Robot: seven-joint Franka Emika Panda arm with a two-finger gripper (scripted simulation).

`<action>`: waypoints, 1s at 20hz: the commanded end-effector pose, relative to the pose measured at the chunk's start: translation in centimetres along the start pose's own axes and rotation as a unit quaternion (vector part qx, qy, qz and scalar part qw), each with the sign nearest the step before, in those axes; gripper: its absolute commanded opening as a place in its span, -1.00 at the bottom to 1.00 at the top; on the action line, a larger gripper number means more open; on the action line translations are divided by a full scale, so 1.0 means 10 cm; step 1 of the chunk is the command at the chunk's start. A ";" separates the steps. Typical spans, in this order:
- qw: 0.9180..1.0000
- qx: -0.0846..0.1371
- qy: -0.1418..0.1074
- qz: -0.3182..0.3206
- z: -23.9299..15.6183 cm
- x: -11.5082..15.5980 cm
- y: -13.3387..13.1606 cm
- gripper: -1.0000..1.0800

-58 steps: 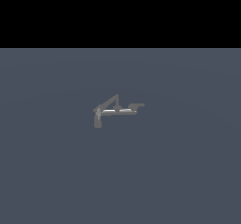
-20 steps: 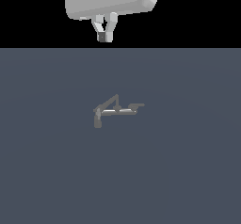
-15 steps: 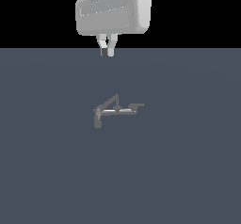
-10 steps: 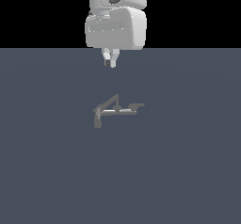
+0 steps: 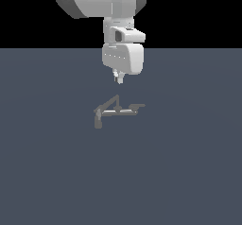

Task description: Turn on the faucet by rotating a designated handle.

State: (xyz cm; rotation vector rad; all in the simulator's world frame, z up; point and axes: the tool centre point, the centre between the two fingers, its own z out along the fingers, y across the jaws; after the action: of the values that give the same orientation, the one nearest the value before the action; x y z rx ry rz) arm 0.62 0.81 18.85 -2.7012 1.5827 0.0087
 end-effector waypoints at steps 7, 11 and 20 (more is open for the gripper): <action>0.995 -0.002 0.004 0.102 0.55 0.50 -0.26 -1.00; 0.989 -0.002 0.005 0.148 0.80 0.75 -0.35 -1.00; 0.976 -0.002 0.006 0.218 1.17 1.15 -0.43 -1.00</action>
State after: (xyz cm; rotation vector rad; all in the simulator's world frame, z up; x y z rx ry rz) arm 9.63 -6.56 7.55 -2.3206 2.1195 -0.0001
